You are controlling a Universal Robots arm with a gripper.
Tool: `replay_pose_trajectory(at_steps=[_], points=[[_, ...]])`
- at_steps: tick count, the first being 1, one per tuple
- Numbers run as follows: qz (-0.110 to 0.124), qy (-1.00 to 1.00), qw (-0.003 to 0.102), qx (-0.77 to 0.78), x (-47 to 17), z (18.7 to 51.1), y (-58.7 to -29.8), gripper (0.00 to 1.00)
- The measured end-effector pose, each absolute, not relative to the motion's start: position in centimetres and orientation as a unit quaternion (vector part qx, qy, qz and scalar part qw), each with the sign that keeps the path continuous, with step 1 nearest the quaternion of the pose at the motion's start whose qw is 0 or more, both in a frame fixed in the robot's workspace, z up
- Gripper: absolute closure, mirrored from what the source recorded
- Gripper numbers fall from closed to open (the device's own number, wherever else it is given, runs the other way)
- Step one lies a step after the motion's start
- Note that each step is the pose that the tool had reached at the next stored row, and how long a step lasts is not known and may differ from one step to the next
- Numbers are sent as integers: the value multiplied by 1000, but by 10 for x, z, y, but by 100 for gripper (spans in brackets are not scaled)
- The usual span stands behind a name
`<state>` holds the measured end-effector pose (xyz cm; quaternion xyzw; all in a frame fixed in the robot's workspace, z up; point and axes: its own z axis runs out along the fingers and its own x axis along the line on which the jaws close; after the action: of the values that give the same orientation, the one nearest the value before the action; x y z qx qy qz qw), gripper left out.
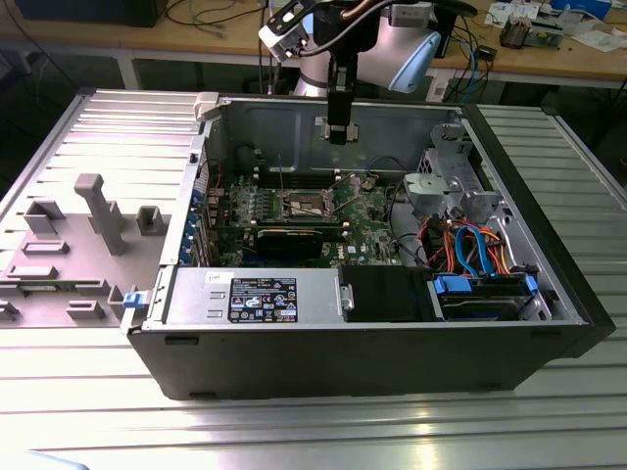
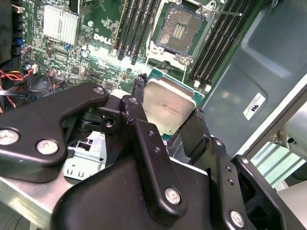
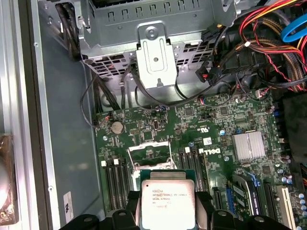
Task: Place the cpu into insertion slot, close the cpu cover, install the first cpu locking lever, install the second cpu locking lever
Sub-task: 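Place the cpu into insertion slot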
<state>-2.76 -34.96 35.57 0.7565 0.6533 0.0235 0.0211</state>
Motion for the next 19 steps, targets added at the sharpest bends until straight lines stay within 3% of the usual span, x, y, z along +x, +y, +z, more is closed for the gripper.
replay_pose_trajectory(at_steps=[19], points=[[26, 685, 21, 728, -49, 339, -350, 45]])
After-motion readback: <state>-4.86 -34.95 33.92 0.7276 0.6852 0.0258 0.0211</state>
